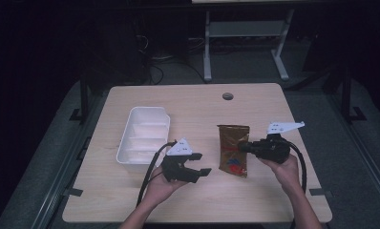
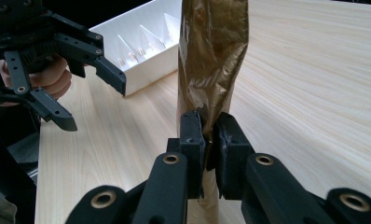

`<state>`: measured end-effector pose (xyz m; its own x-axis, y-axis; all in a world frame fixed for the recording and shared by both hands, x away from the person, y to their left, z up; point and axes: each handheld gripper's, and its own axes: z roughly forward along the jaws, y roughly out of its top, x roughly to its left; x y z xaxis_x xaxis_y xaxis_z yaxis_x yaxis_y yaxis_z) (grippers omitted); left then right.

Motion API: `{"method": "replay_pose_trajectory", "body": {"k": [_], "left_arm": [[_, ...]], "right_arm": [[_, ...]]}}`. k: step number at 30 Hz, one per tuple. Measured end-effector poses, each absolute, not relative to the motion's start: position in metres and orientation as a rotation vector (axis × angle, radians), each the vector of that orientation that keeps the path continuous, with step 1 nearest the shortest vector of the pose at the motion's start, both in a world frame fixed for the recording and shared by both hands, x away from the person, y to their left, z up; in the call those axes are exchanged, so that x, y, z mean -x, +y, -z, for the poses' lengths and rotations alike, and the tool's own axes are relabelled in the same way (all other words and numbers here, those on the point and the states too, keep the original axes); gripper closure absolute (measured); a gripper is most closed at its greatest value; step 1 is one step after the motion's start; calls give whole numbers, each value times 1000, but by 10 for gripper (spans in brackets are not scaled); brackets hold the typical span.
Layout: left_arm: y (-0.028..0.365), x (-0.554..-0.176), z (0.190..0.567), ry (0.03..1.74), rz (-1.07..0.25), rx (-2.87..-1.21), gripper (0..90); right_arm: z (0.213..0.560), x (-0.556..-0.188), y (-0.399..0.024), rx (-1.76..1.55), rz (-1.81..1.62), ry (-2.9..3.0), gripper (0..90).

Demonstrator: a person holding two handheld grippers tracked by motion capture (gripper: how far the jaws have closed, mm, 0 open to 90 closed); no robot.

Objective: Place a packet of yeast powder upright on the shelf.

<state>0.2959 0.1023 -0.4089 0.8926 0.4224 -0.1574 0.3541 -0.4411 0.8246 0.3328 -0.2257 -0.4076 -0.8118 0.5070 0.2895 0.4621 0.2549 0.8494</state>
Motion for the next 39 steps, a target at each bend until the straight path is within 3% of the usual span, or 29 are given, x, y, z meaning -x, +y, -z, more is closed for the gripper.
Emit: {"method": "replay_pose_trajectory", "body": {"k": [19, 39], "left_arm": [[98, -297, 417, 569, -68, -2080, 334], [113, -266, 426, 532, -99, -2126, 302]], "right_arm": [[405, -327, -229, -921, -1670, 2450, 881], [394, -333, -221, -912, -1734, 2395, 895]]}}
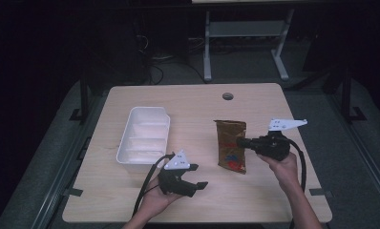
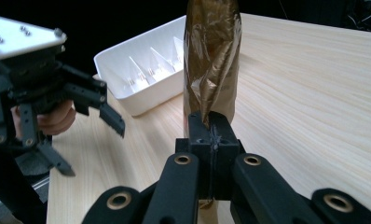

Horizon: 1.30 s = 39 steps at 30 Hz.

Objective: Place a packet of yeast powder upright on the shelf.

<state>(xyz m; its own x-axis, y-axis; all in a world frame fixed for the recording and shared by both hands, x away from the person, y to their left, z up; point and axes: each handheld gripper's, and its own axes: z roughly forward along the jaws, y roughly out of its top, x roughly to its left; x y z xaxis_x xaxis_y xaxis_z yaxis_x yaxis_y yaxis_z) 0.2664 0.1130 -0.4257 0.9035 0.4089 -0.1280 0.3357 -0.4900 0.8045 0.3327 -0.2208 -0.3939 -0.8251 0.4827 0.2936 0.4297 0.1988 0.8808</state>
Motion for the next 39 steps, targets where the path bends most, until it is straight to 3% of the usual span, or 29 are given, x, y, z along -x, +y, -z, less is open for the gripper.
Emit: {"method": "replay_pose_trajectory", "body": {"k": [15, 39], "left_arm": [[139, -248, 434, 538, -123, -2109, 290], [145, -242, 440, 516, -182, -2152, 253]], "right_arm": [[374, -357, -178, -850, -1772, 2412, 897], [353, -389, -114, -763, -1833, 2465, 898]]}}
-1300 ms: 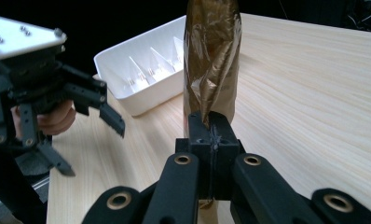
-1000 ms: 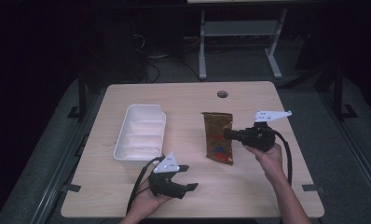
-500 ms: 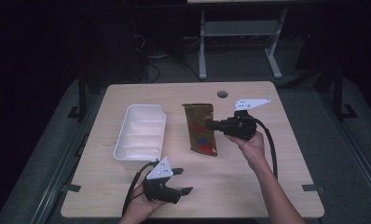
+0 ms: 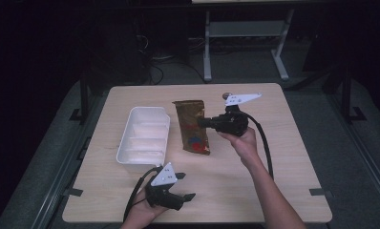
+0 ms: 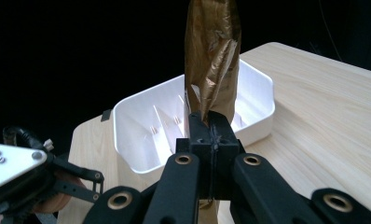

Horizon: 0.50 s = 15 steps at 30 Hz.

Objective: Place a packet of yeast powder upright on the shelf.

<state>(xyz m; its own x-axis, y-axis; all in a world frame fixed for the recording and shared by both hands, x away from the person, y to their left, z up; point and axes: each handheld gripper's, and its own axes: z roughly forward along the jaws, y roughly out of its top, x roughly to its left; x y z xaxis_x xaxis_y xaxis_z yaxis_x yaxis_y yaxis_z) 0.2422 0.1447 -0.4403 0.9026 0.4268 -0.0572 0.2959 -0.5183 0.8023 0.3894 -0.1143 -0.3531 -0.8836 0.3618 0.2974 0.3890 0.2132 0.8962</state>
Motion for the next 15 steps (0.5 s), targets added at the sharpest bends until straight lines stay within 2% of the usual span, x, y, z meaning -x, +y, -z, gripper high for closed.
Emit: {"method": "replay_pose_trajectory", "body": {"k": [15], "left_arm": [[147, -245, 446, 486, -189, -2183, 252]], "right_arm": [[342, -408, -76, 701, 1819, -2397, 898]]}}
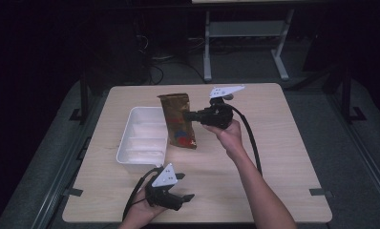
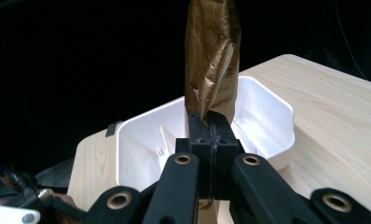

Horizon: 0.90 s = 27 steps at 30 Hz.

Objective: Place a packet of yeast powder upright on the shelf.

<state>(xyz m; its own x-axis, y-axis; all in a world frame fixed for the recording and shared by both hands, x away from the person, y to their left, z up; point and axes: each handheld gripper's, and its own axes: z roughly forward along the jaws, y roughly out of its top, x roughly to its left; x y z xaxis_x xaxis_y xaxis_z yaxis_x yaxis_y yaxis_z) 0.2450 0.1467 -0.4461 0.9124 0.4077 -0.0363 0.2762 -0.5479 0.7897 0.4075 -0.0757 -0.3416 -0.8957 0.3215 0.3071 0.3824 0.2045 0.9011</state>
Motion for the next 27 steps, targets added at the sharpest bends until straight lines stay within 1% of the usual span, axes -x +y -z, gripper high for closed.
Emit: {"method": "replay_pose_trajectory", "body": {"k": [27], "left_arm": [[155, -249, 446, 514, -192, -2153, 252]], "right_arm": [[331, -425, -24, 639, 1854, -2340, 898]]}}
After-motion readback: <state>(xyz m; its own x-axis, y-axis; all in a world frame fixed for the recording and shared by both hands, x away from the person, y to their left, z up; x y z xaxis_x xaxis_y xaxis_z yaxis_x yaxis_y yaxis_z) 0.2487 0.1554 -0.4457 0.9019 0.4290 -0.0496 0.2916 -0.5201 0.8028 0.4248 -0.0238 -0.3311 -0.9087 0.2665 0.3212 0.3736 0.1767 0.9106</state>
